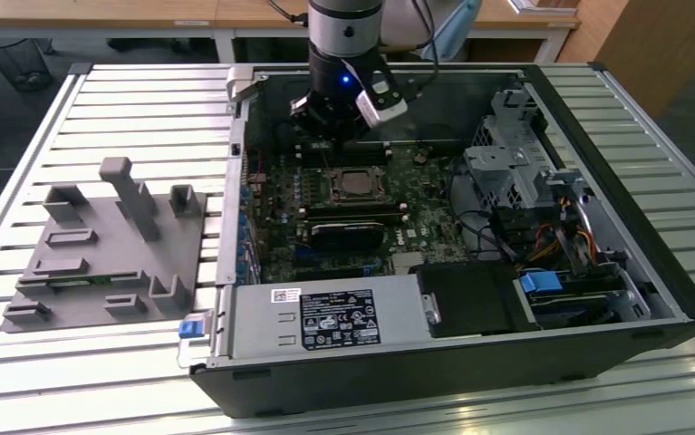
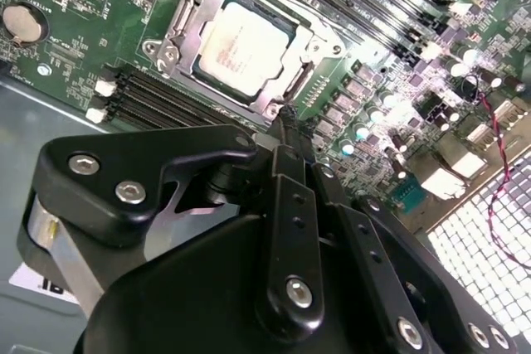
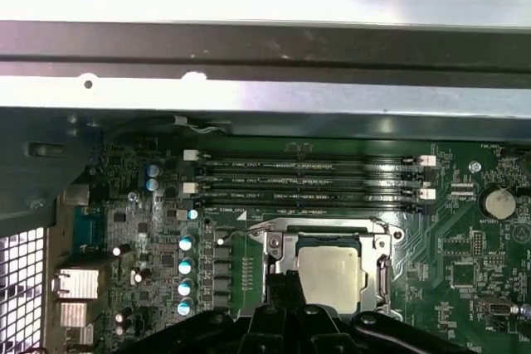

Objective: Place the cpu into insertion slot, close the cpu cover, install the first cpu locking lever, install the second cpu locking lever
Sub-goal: 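Install the first cpu locking lever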

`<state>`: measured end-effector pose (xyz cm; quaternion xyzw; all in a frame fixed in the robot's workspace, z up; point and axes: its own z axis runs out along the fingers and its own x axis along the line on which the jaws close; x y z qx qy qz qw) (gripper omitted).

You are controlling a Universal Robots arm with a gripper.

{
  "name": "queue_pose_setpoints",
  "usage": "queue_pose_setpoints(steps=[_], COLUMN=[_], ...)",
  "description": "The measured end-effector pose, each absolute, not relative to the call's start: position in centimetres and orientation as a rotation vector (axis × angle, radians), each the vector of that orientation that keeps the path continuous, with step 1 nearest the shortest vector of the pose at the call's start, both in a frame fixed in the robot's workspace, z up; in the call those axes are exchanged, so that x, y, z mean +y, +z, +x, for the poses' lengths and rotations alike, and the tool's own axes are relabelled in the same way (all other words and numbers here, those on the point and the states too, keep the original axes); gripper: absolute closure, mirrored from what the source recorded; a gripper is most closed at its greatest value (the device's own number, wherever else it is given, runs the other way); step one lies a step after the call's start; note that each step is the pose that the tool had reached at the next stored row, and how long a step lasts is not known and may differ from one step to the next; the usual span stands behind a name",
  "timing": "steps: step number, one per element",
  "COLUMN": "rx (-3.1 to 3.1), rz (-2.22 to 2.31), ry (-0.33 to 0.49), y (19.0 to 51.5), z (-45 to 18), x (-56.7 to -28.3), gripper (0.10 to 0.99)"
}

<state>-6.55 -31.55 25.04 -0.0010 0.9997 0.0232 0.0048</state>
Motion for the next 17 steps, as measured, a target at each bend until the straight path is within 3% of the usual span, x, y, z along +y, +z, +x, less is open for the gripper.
queue_pose_setpoints(steps=[17], rx=[3.087], rz=[-0.005], ry=[0.075], y=[25.0], z=[-8.4], x=[-31.6], gripper=[0.980])
